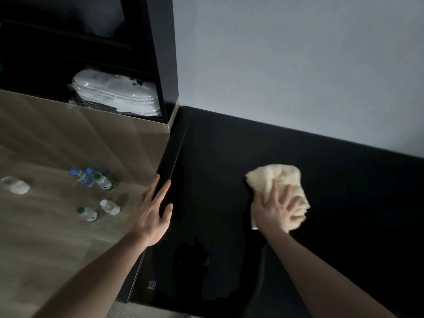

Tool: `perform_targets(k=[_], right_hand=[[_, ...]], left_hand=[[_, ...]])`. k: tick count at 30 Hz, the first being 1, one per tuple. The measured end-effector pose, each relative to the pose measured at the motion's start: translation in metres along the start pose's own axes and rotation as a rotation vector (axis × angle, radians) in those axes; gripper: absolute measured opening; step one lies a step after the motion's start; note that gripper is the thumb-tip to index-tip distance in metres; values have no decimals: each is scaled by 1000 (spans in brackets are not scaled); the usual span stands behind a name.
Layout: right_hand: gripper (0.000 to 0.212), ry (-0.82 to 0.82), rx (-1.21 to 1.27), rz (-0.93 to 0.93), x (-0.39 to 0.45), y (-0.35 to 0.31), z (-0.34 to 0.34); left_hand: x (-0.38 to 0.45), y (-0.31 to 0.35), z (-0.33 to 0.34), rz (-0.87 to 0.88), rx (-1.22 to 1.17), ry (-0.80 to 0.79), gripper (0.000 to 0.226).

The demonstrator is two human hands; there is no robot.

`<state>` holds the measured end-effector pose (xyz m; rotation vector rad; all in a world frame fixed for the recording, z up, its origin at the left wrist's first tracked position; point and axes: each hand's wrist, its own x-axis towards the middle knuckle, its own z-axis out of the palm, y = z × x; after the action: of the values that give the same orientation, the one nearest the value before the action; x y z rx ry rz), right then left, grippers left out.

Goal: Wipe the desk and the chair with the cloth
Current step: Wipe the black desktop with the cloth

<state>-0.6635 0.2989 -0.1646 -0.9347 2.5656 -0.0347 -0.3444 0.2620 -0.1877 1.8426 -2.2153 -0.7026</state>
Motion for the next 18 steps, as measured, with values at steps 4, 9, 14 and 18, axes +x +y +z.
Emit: perform_targets(k=[4, 9, 14, 18], right_hand=[[70, -84, -12, -351, -36, -49, 29], [69, -78, -46, -555, -39, -44, 39], [71, -55, -51, -635, -25, 6, 29], [72, -26, -21, -612, -6, 66, 14]], left_hand=[[0, -2, 4, -5, -18, 3, 67], [2, -5, 6, -22, 46, 23, 65], [-6, -1, 20, -42, 128, 94, 65], [-28, 48, 52, -43, 177, 149, 72]])
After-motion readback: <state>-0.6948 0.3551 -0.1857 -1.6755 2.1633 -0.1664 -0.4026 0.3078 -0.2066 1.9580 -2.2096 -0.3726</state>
